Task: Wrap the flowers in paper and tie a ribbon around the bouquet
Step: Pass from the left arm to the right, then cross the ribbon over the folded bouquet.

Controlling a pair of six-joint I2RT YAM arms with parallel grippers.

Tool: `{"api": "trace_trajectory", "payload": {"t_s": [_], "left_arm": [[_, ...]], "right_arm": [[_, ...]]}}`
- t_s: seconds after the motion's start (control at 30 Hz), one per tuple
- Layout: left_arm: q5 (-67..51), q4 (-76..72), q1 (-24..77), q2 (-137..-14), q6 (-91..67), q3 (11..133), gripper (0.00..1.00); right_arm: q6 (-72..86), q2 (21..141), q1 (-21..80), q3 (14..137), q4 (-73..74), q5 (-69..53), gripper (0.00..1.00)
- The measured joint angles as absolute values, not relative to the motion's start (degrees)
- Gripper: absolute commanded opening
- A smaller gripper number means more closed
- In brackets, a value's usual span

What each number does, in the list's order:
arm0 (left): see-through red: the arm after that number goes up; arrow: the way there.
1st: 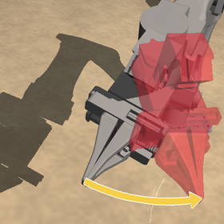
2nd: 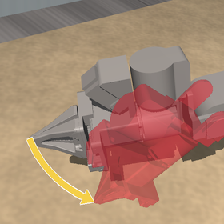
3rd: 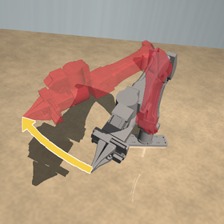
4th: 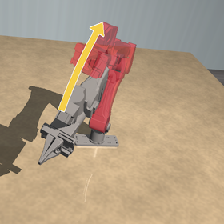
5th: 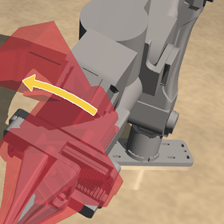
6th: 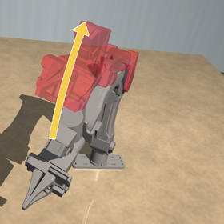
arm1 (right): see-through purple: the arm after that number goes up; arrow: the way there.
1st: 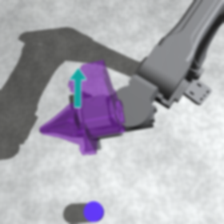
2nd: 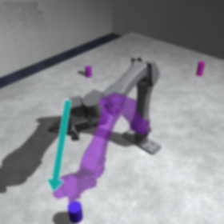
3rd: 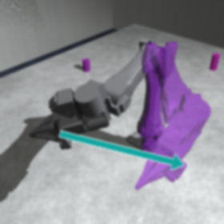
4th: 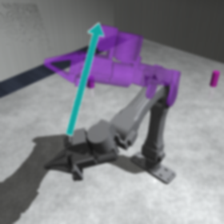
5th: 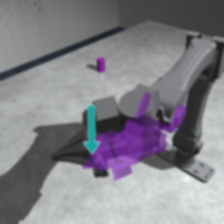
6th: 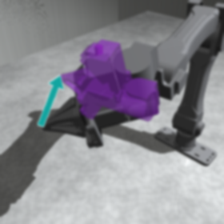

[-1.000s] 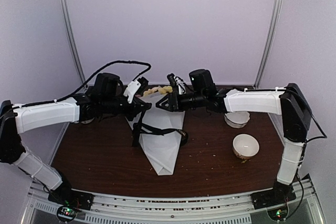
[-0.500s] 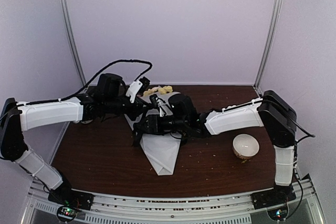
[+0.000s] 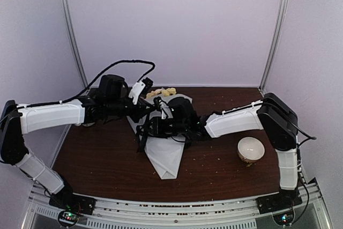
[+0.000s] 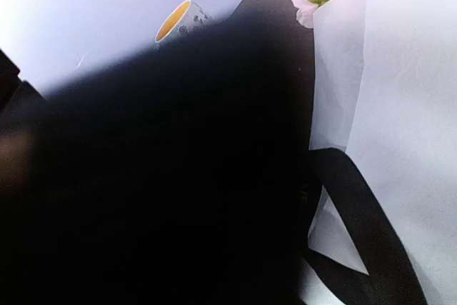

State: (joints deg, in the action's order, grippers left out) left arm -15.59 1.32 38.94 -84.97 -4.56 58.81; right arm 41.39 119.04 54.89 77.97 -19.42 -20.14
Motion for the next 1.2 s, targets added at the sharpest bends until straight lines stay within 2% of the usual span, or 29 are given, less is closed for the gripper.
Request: {"api": "trace_trajectory", "payload": {"t_s": [0.2, 0.33, 0.37, 0.43, 0.7, 0.97, 1.1, 1.2], "left_arm": [[-15.6, 1.2, 38.9, -84.9, -4.6, 58.6, 0.02], [-15.3, 1.4, 38.3, -84.6, -5.2, 57.8, 0.36], [-15.0, 1.5, 38.0, -84.6, -5.3, 57.6, 0.42], [-14.4, 1.7, 37.2, -84.6, -6.1, 57.1, 0.47], [-8.8, 6.9, 30.8, -88.1, -9.2, 57.0, 0.47], [-7.4, 13.8, 30.8, -94.1, -7.1, 57.1, 0.48], [-6.3, 14.9, 31.2, -96.1, -6.2, 57.2, 0.39], [-5.5, 15.0, 31.4, -97.9, -5.4, 57.8, 0.36]], "right_arm": [[40.7, 119.6, 54.2, 79.6, -18.8, -20.5, 0.0], [40.3, 117.0, 53.3, 75.9, -17.5, -20.5, 0.0], [39.8, 115.9, 52.8, 75.0, -16.1, -20.5, 0.0], [38.4, 114.0, 51.7, 74.7, -13.3, -20.5, 0.0], [30.0, 110.5, 47.4, 80.2, -0.5, -20.5, 0.0], [25.8, 110.7, 47.4, 83.9, 7.3, -20.4, 0.0], [24.9, 111.5, 47.0, 87.1, 9.2, -20.5, 0.0], [24.2, 111.9, 46.5, 88.2, 9.5, -20.5, 0.0]]}}
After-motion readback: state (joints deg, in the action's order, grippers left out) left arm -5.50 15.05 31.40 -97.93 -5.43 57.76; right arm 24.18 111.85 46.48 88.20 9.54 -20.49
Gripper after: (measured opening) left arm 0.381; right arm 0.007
